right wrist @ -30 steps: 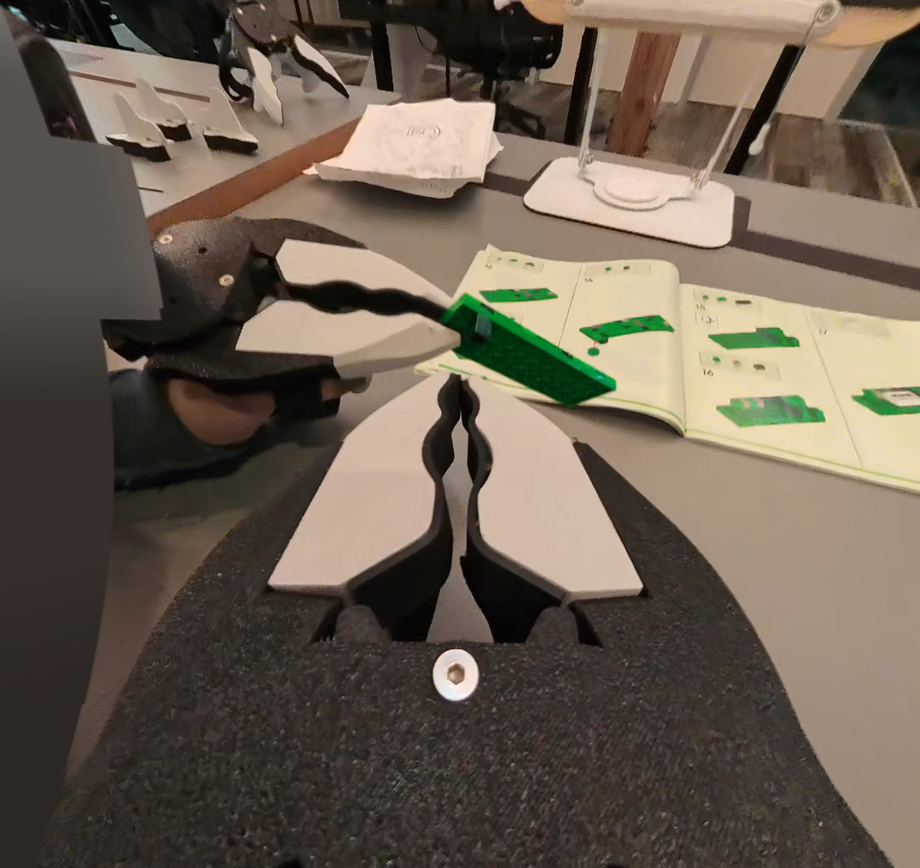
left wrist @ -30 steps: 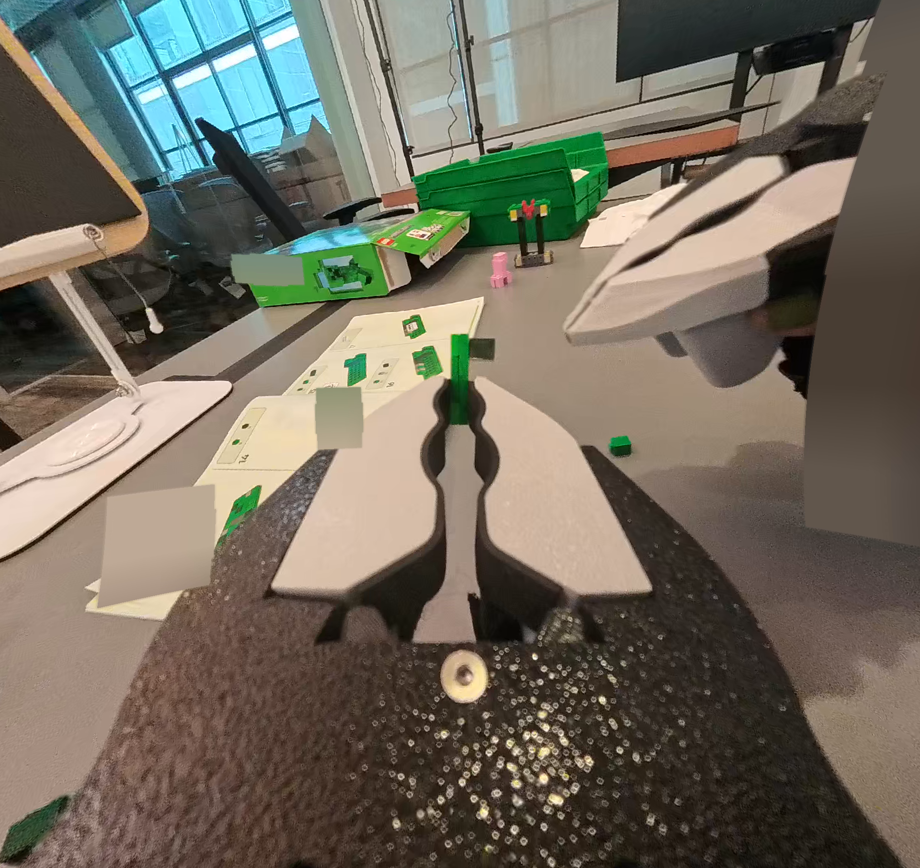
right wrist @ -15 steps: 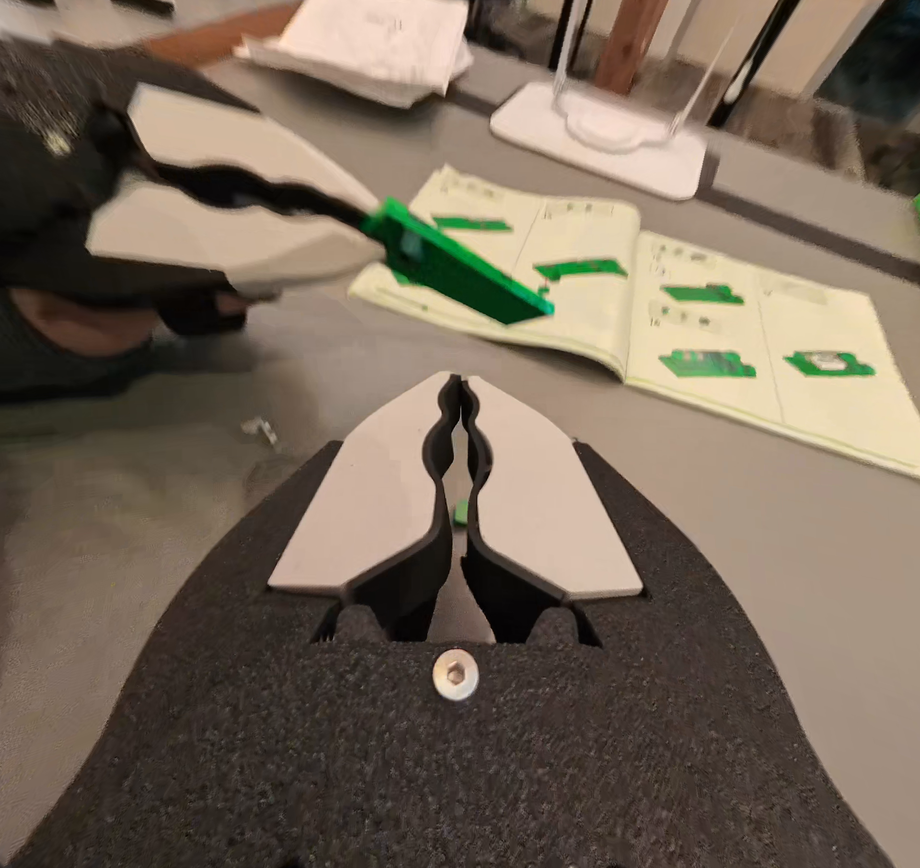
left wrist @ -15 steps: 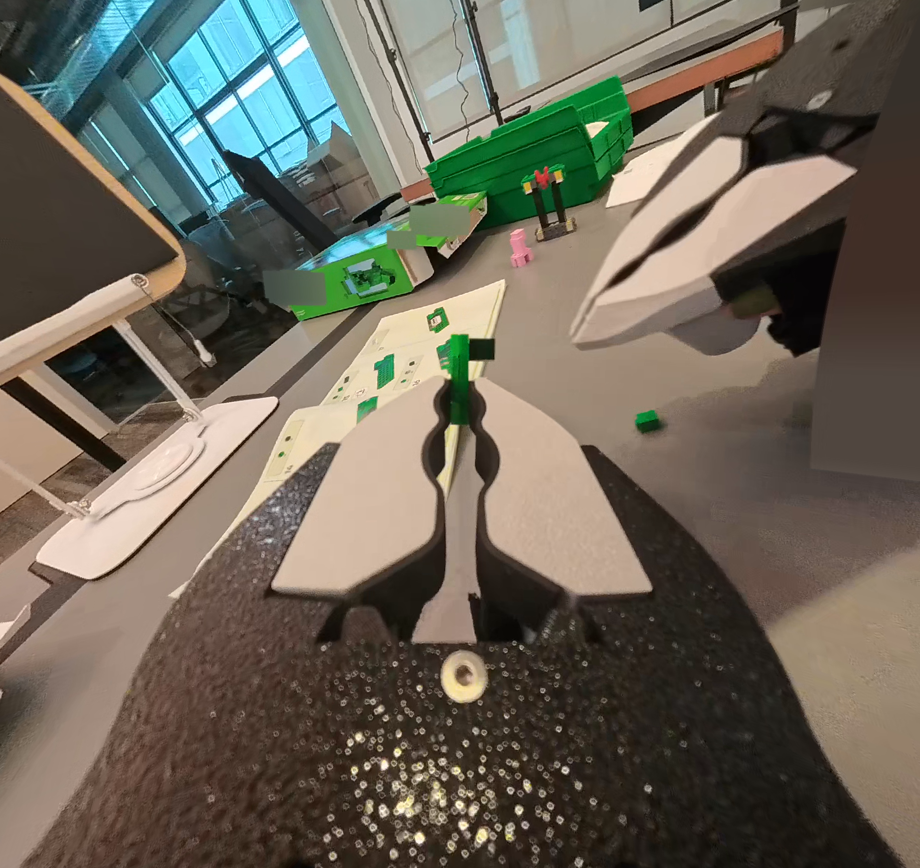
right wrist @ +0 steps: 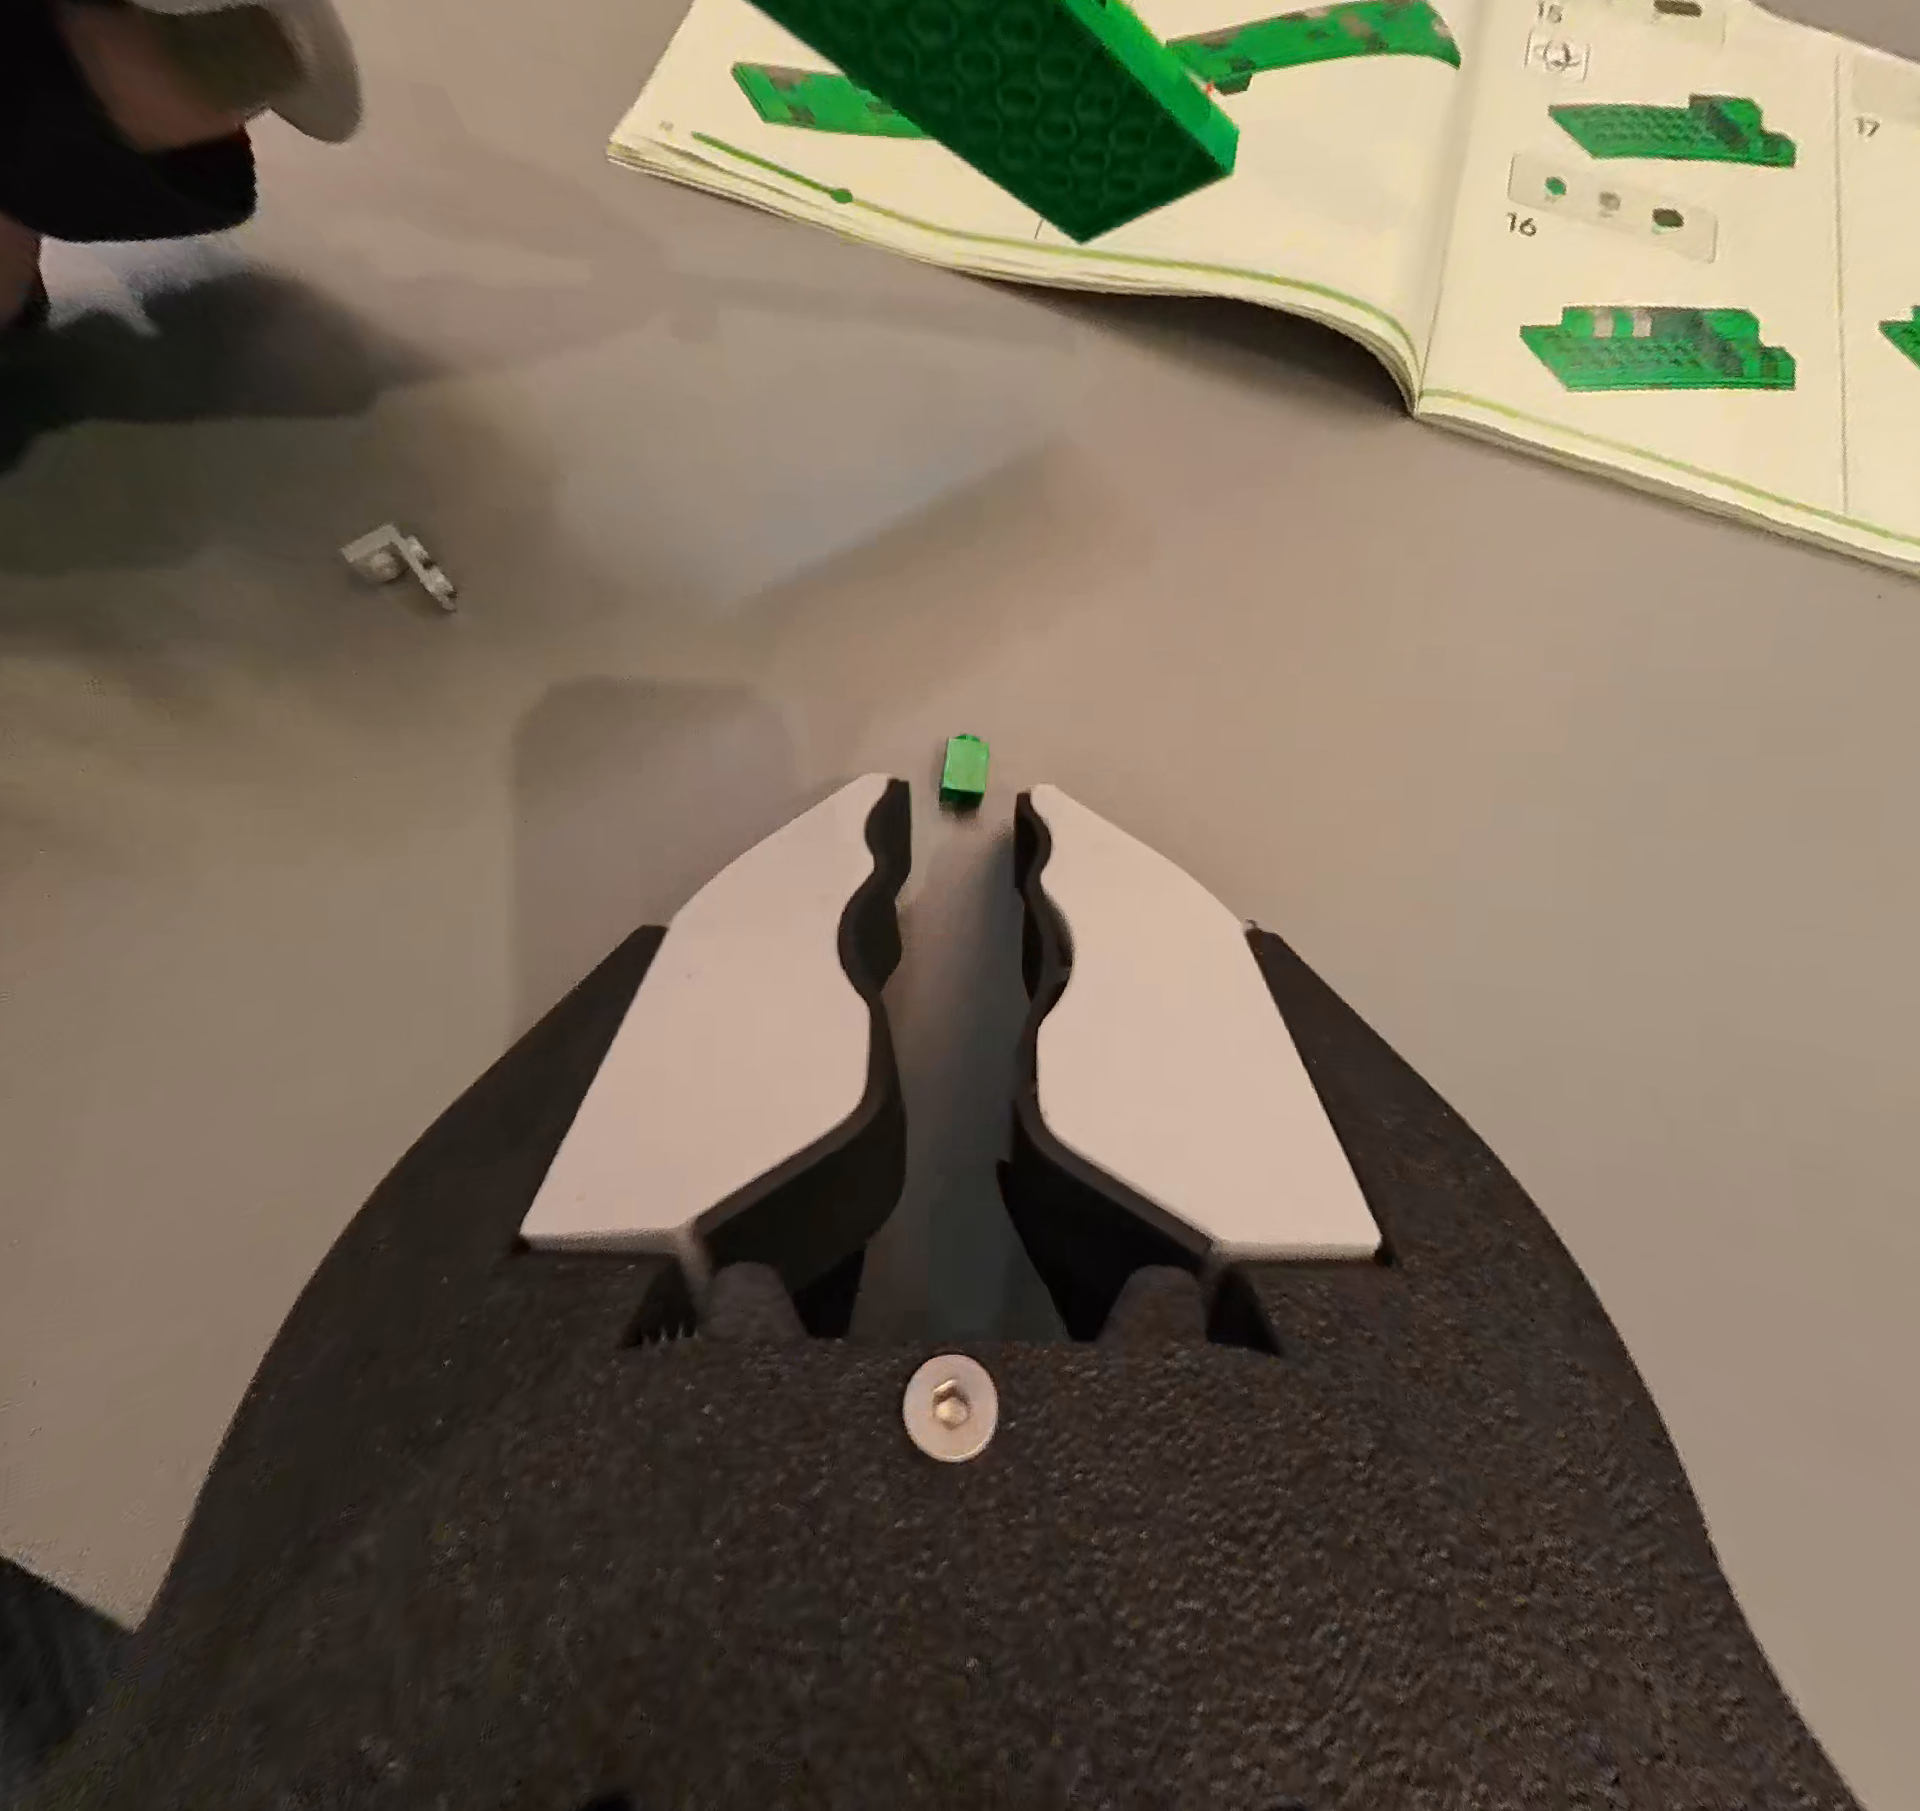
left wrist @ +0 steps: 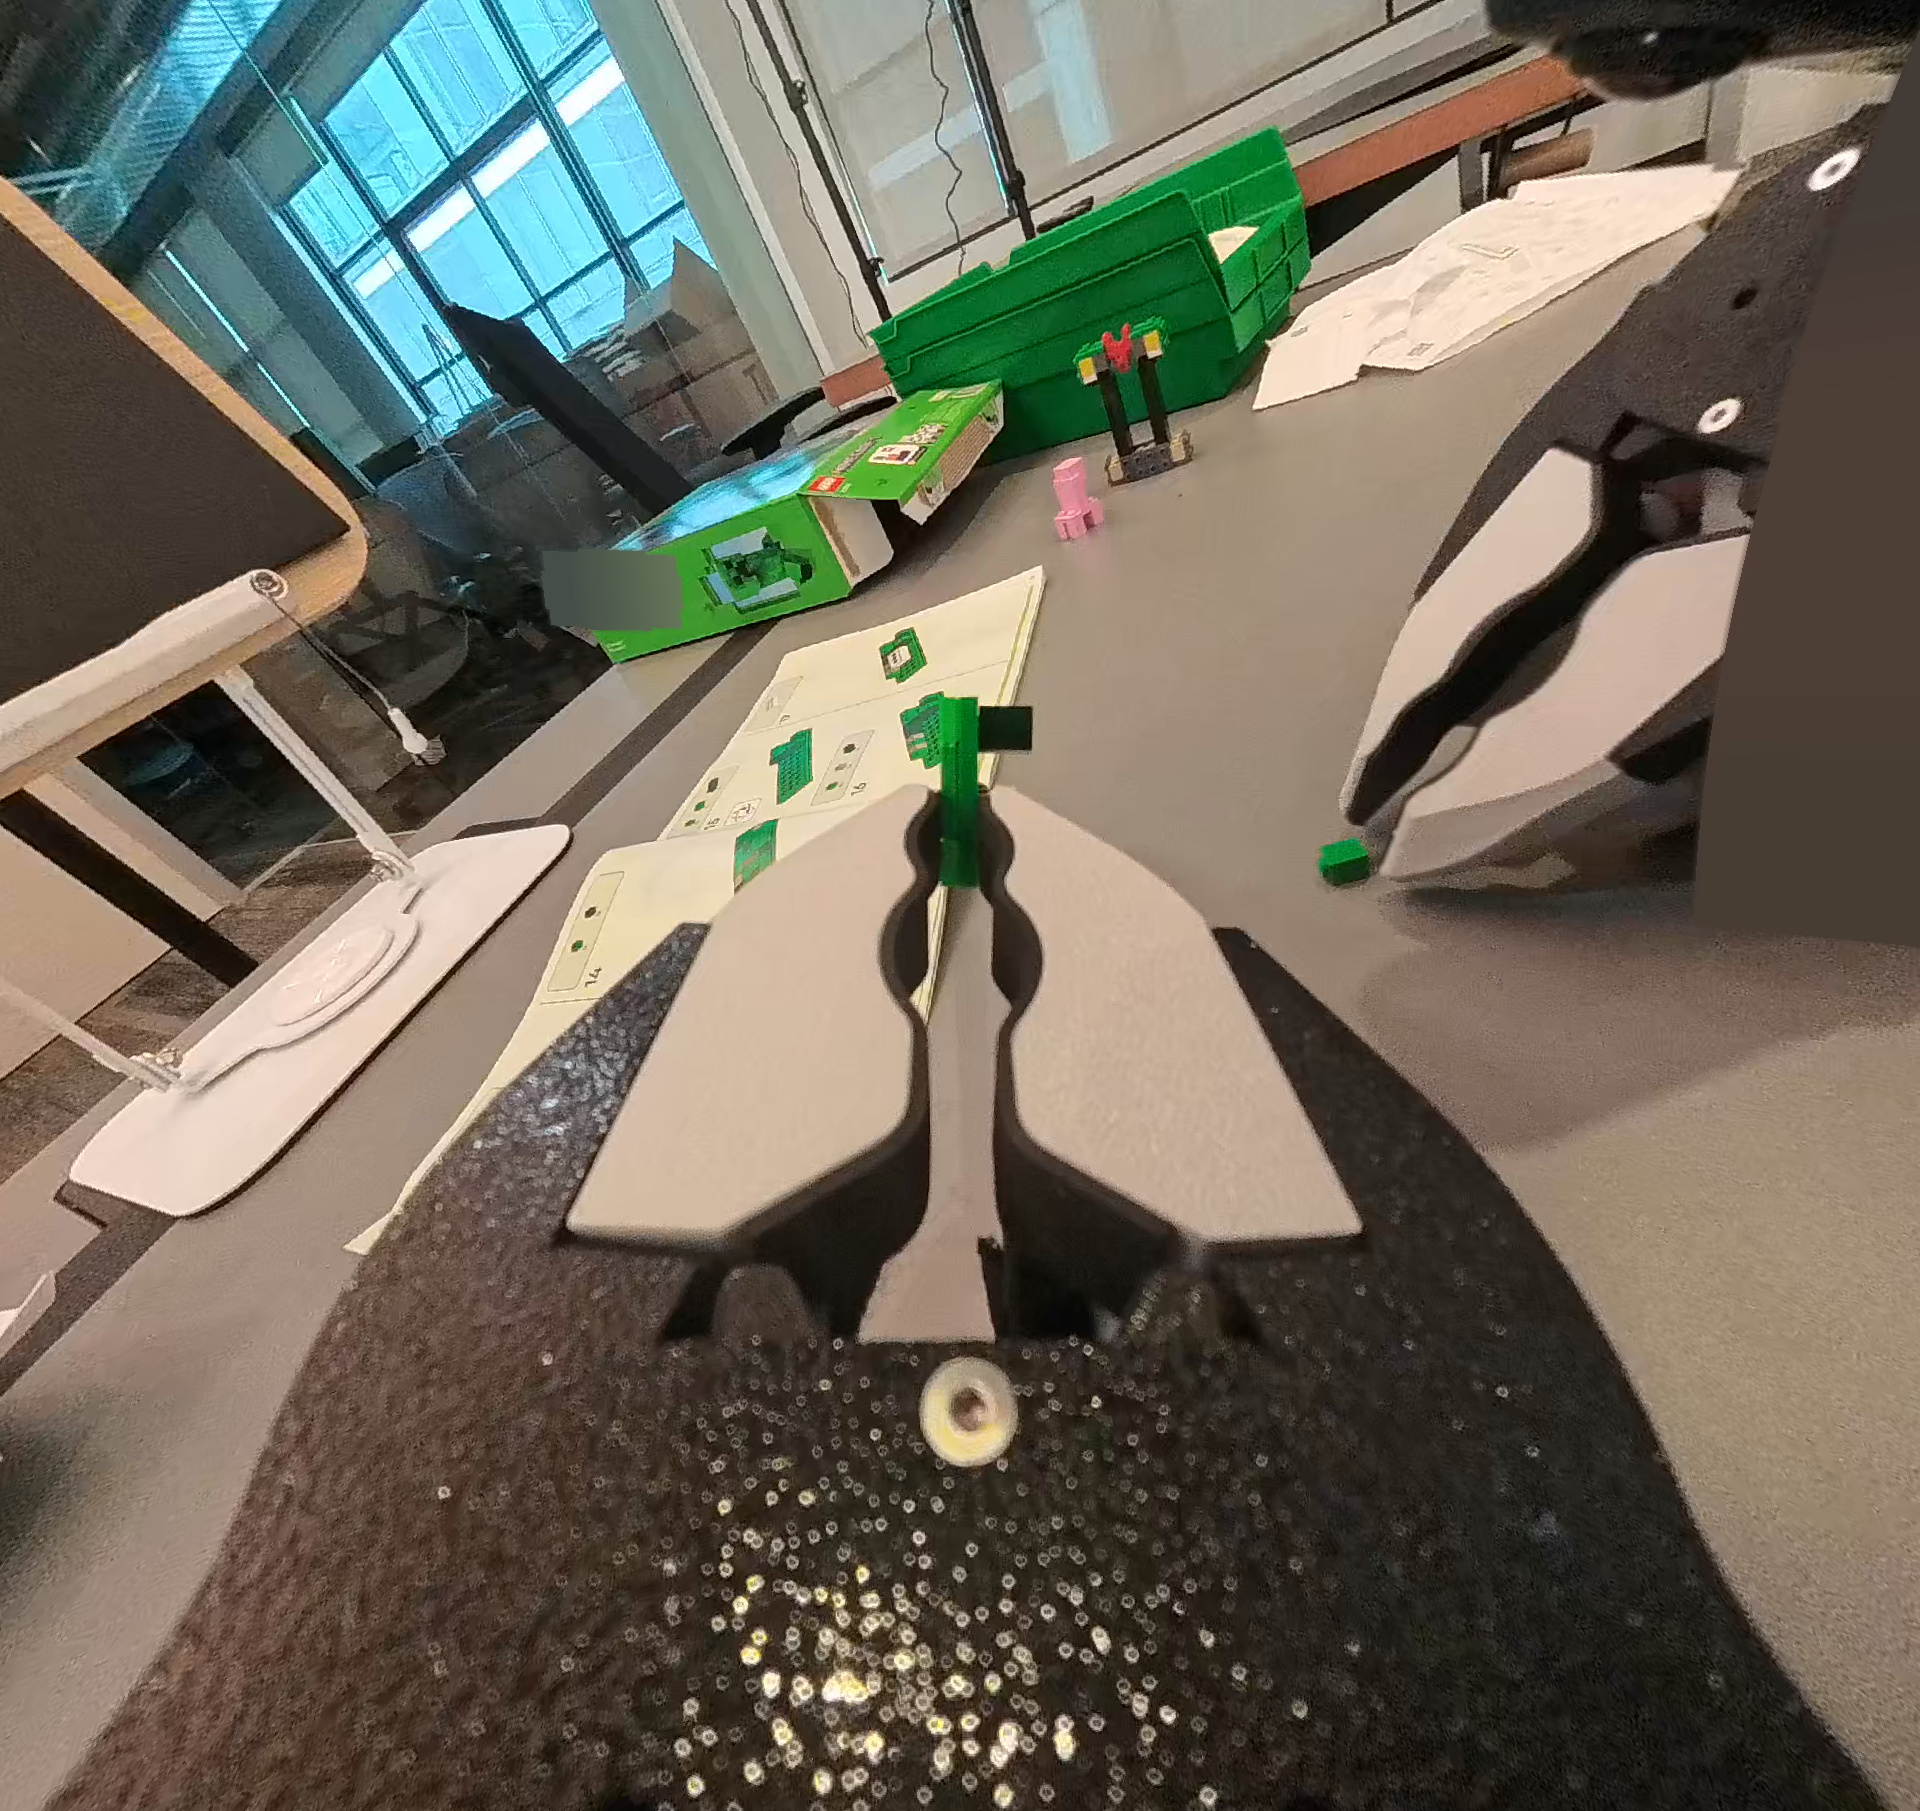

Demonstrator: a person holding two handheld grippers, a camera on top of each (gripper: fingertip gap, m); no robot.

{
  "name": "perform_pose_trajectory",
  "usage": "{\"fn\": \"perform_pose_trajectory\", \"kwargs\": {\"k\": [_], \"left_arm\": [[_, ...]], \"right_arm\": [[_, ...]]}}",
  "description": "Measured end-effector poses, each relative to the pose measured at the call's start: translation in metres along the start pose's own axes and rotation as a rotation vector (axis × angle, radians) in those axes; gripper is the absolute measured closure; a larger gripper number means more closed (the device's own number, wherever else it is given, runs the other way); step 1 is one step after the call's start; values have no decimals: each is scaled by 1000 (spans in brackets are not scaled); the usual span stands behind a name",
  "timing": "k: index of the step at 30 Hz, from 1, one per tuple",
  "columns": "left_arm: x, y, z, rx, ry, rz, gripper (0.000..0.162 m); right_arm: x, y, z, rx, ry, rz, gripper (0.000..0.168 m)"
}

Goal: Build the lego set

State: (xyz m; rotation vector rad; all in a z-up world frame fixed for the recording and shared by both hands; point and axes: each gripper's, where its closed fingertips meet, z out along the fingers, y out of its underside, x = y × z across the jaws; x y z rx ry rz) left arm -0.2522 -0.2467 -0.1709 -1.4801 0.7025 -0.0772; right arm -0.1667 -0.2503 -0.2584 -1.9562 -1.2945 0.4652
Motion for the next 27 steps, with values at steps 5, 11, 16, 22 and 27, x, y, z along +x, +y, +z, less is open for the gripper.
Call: {"fn": "perform_pose_trajectory", "kwargs": {"k": [5, 11, 16, 22, 27], "left_arm": [[-1, 1, 0, 0, 3, -15, 157], [2, 2, 1, -8, 24, -24, 157], [9, 5, 3, -29, 76, -56, 157], [21, 8, 6, -58, 136, -40, 156], [30, 8, 8, -83, 150, 22, 156]], "right_arm": [[0, 0, 3, -20, -21, 37, 158], [0, 0, 4, -30, -28, 52, 161], [-19, -48, -13, 212, -108, 98, 161], [-31, -87, -29, 400, -191, 237, 162], [-33, -83, -23, 394, -168, 258, 162]]}}
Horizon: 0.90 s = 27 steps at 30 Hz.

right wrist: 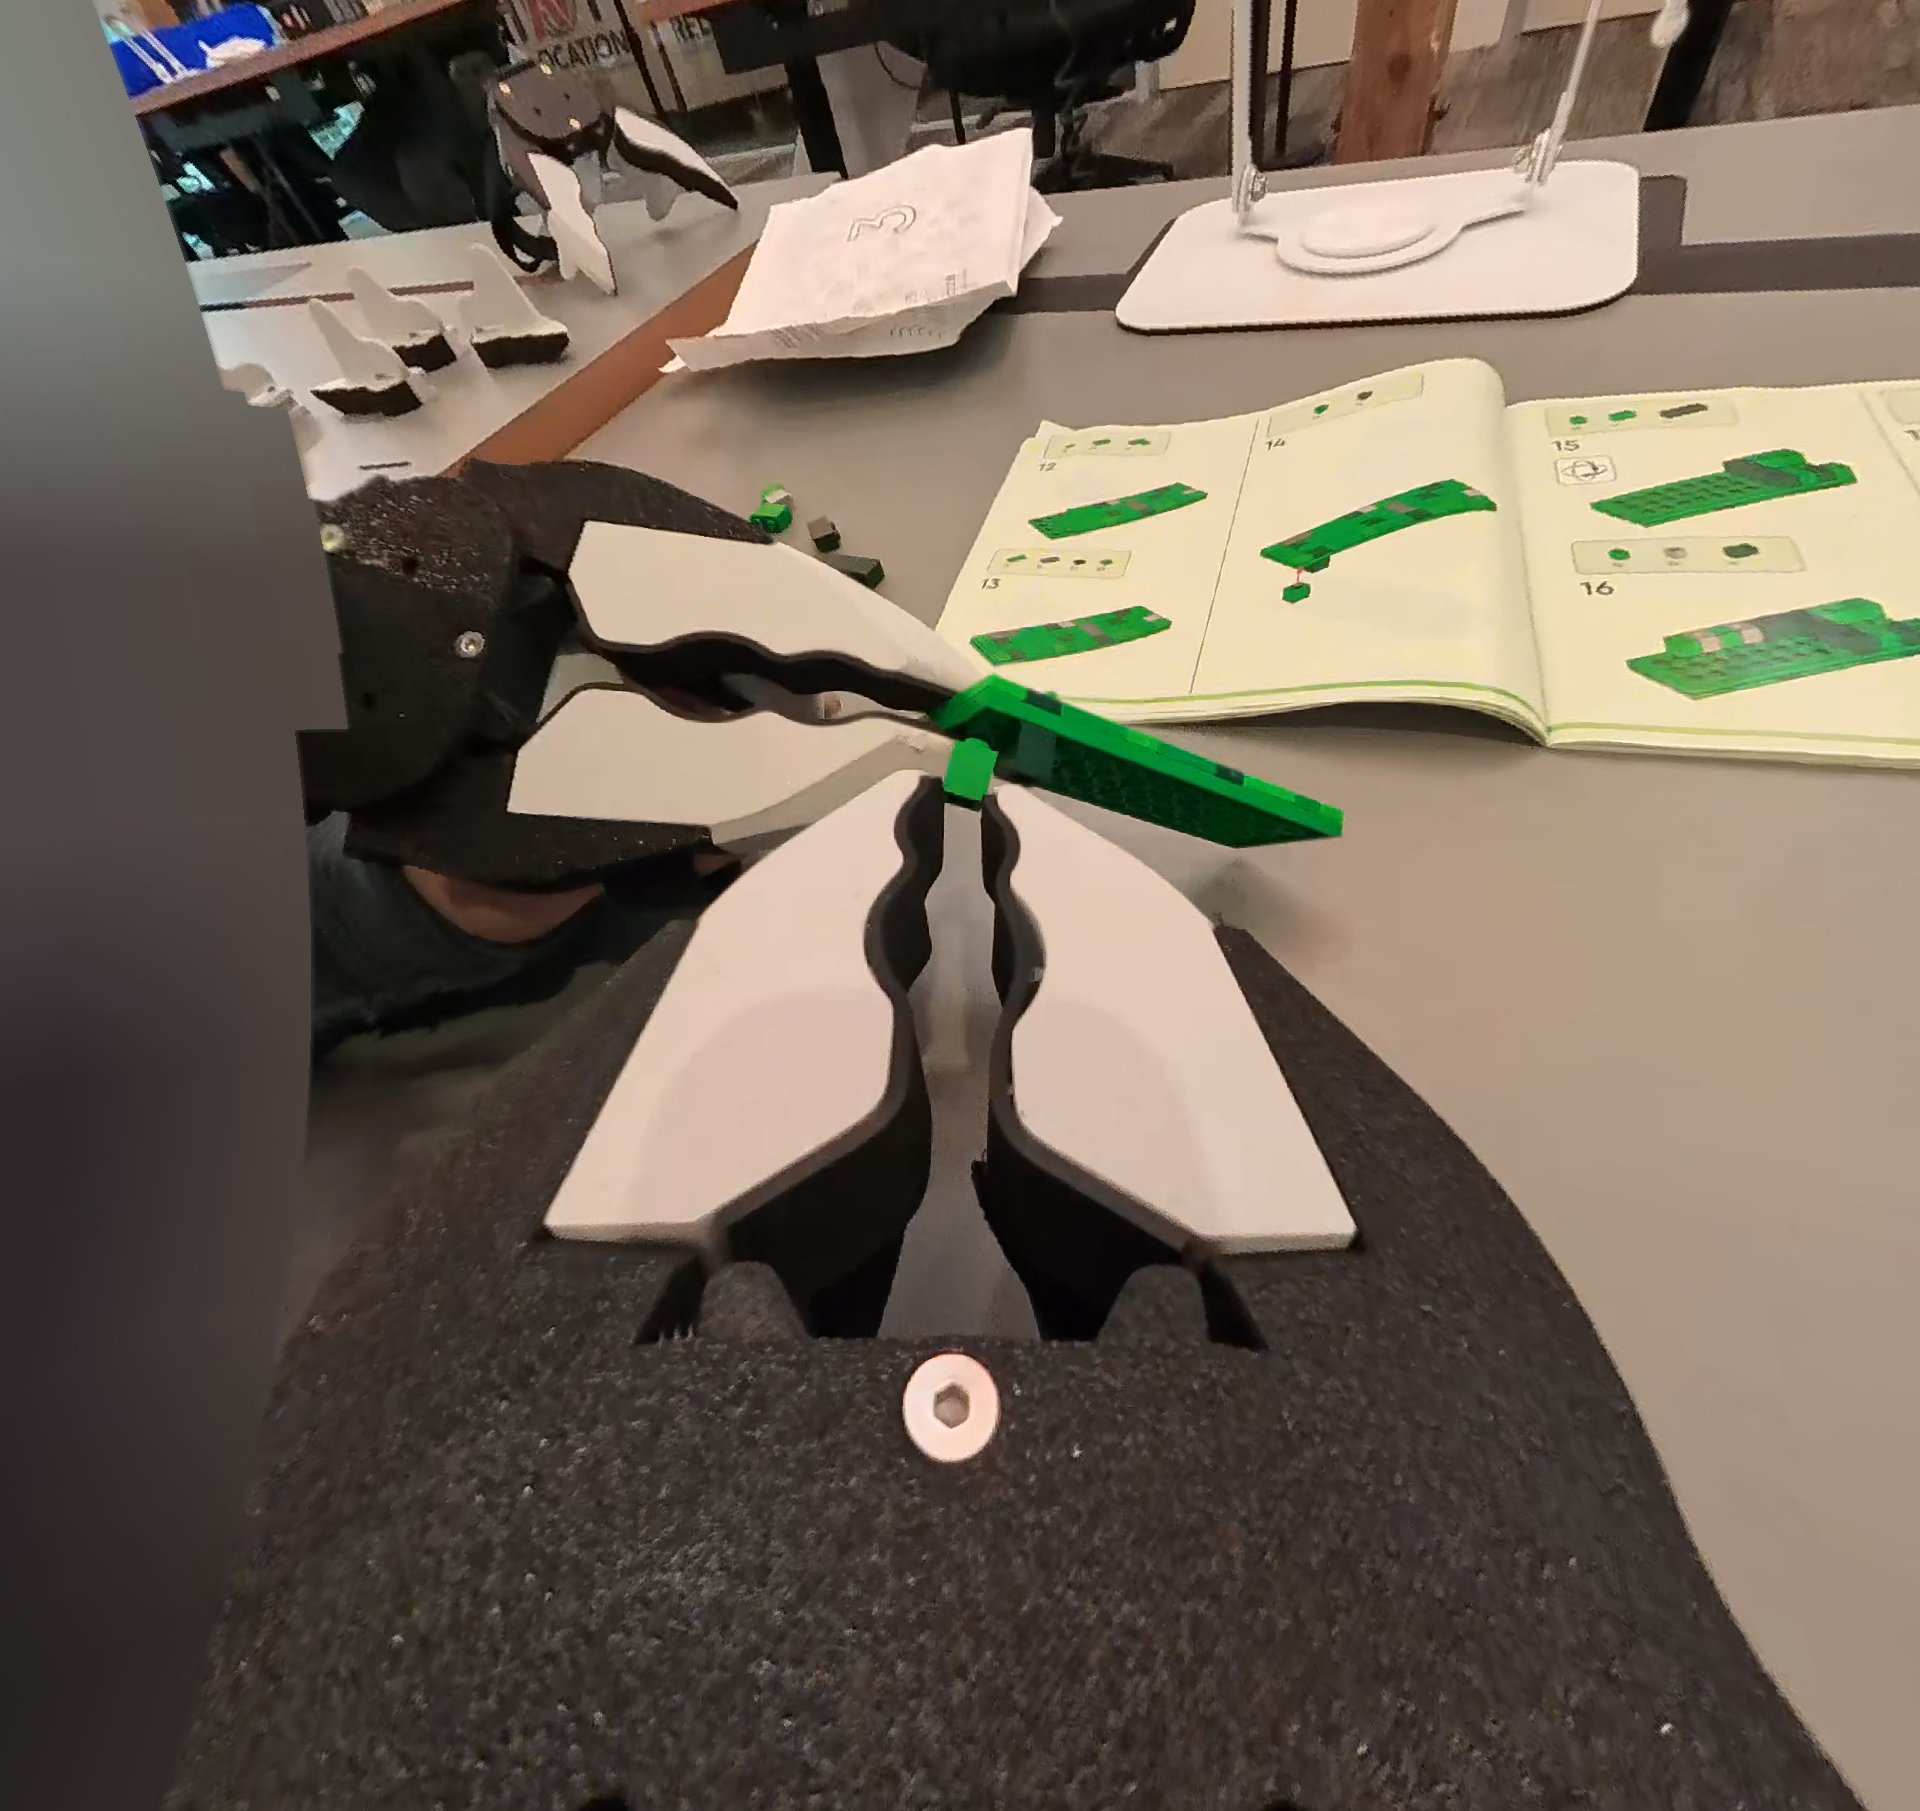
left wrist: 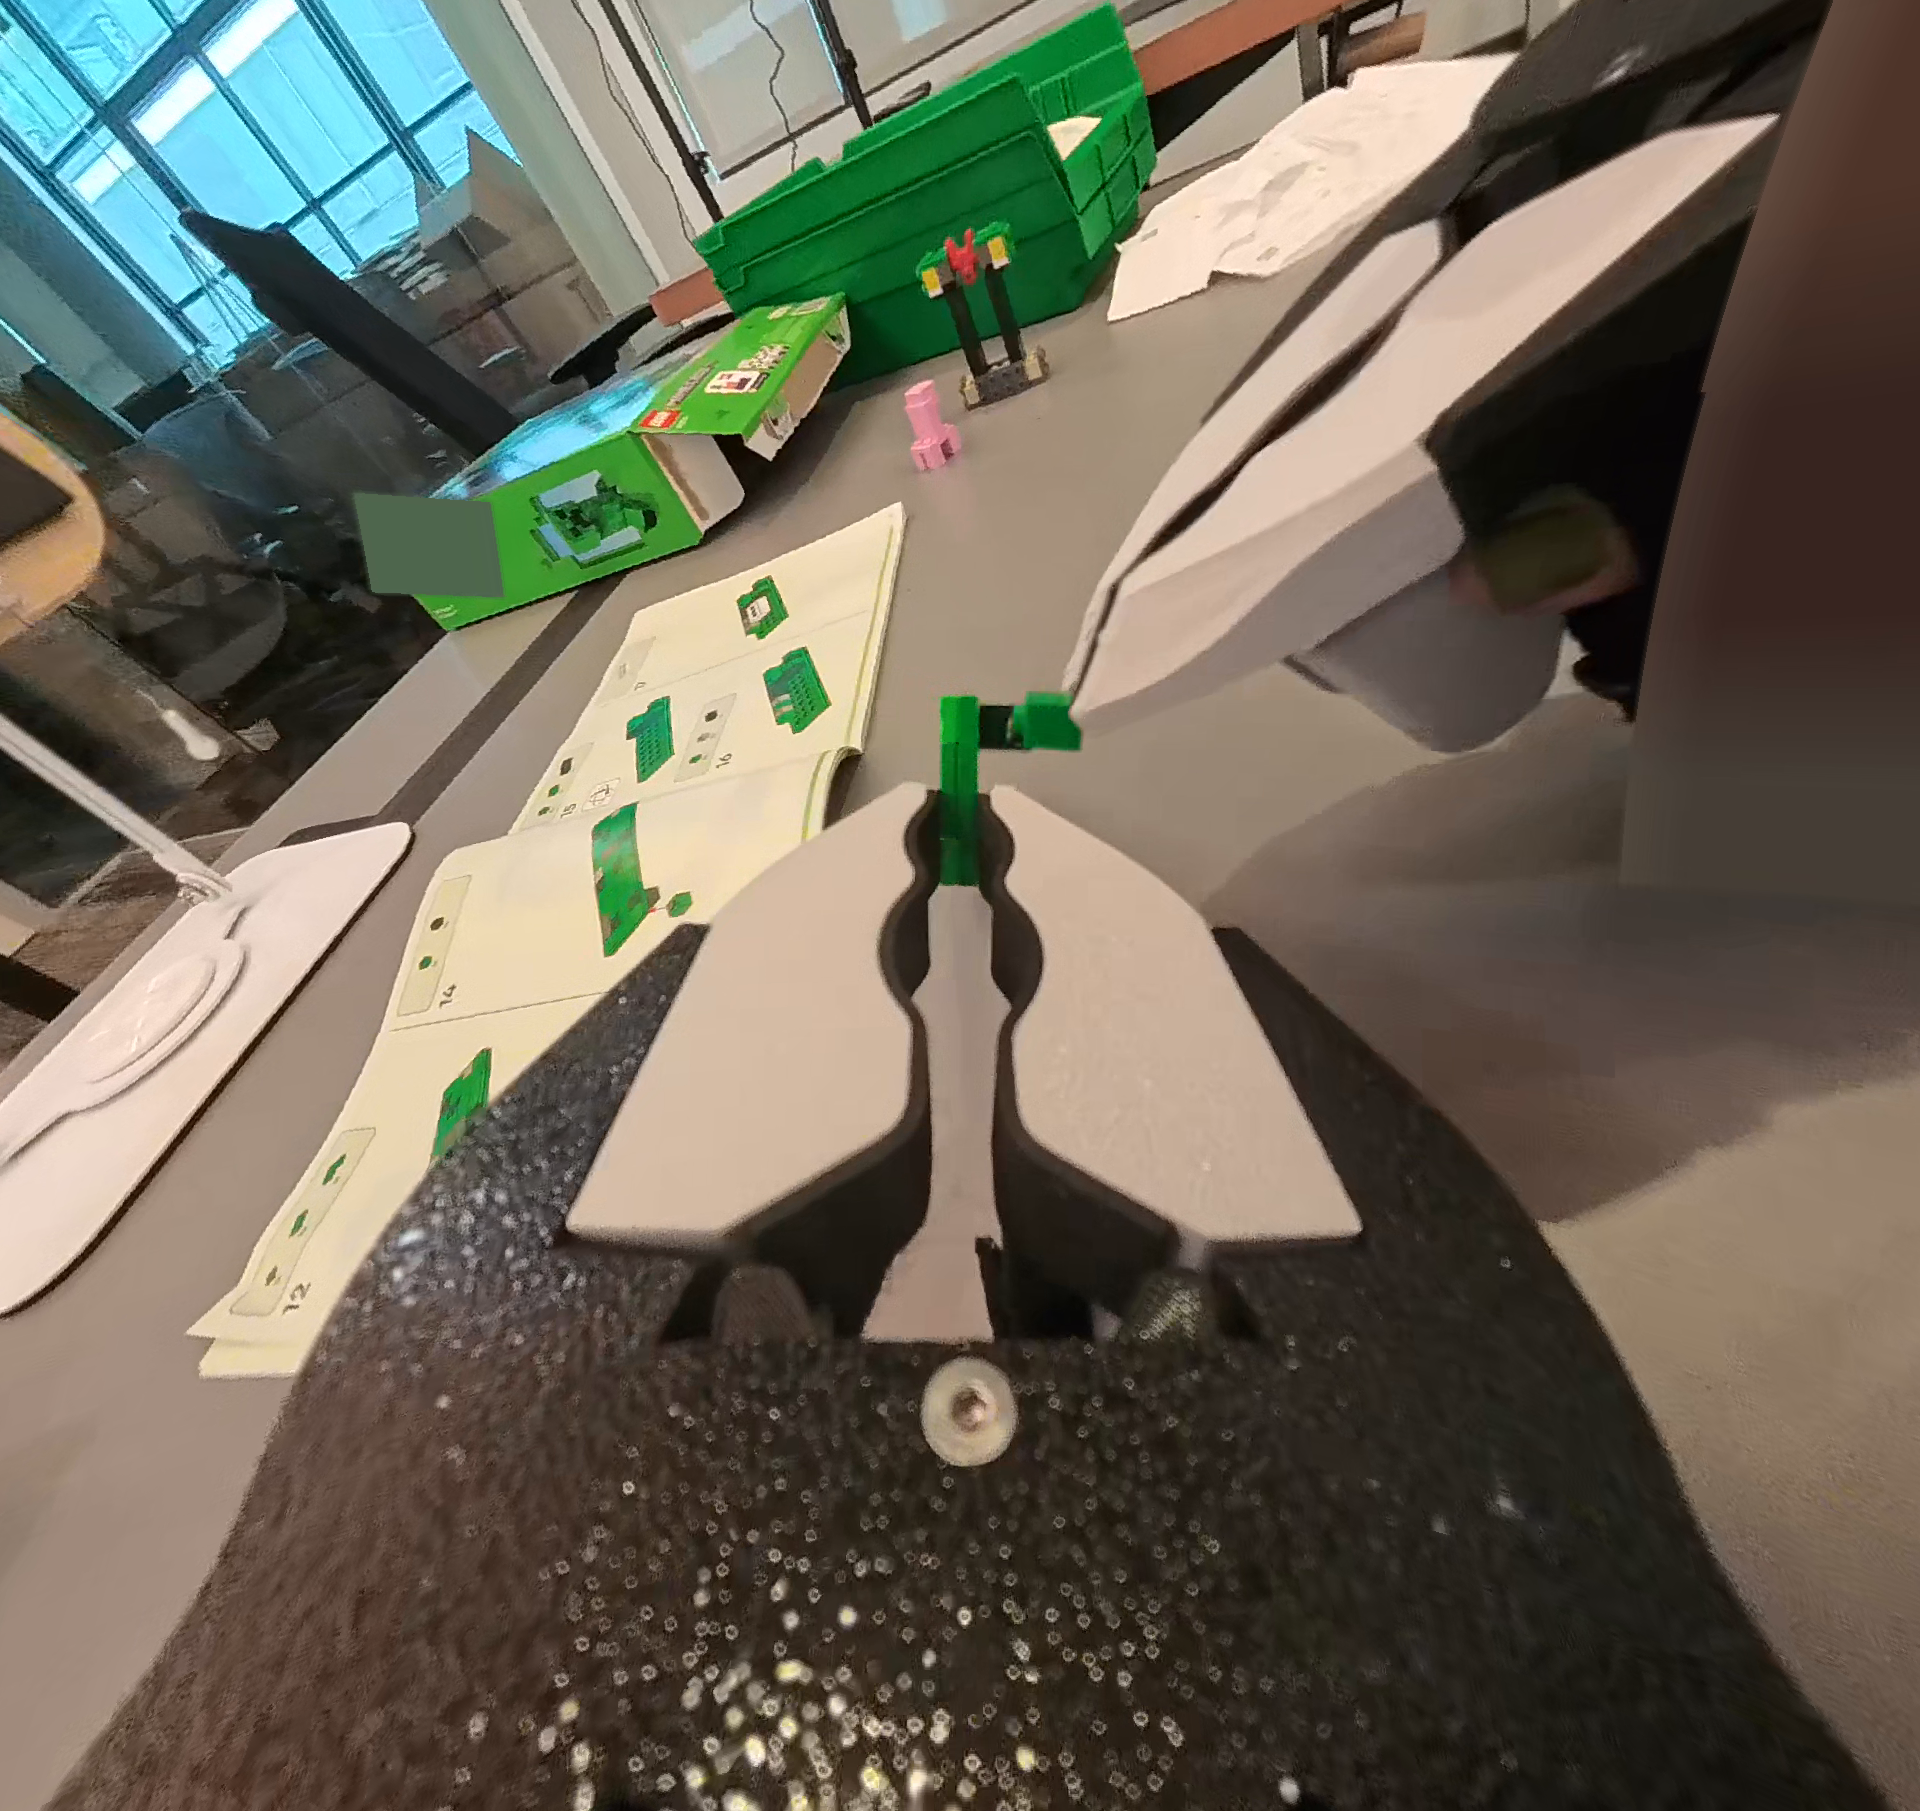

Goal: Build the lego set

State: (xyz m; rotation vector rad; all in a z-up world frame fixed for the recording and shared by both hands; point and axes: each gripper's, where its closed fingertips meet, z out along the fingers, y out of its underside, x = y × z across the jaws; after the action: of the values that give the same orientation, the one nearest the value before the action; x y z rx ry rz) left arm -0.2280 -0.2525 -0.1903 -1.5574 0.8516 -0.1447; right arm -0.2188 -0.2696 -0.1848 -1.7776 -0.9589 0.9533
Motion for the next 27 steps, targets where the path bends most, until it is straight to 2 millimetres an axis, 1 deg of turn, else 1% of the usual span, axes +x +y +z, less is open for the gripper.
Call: {"fn": "perform_pose_trajectory", "kwargs": {"k": [5, 10, 17, 27], "left_arm": [[5, 0, 1, -11, 7, 49, 156], [6, -1, 1, -9, 13, 56, 156], [7, 0, 1, -11, 31, 61, 156], [8, -3, -2, 17, 50, 77, 156]], "right_arm": [[1, 1, 0, 4, 17, 6, 162], [3, 0, -2, 21, 32, 6, 162], [3, 3, -2, 6, 54, -48, 162], [2, 2, -4, -14, 67, -96, 162]]}}
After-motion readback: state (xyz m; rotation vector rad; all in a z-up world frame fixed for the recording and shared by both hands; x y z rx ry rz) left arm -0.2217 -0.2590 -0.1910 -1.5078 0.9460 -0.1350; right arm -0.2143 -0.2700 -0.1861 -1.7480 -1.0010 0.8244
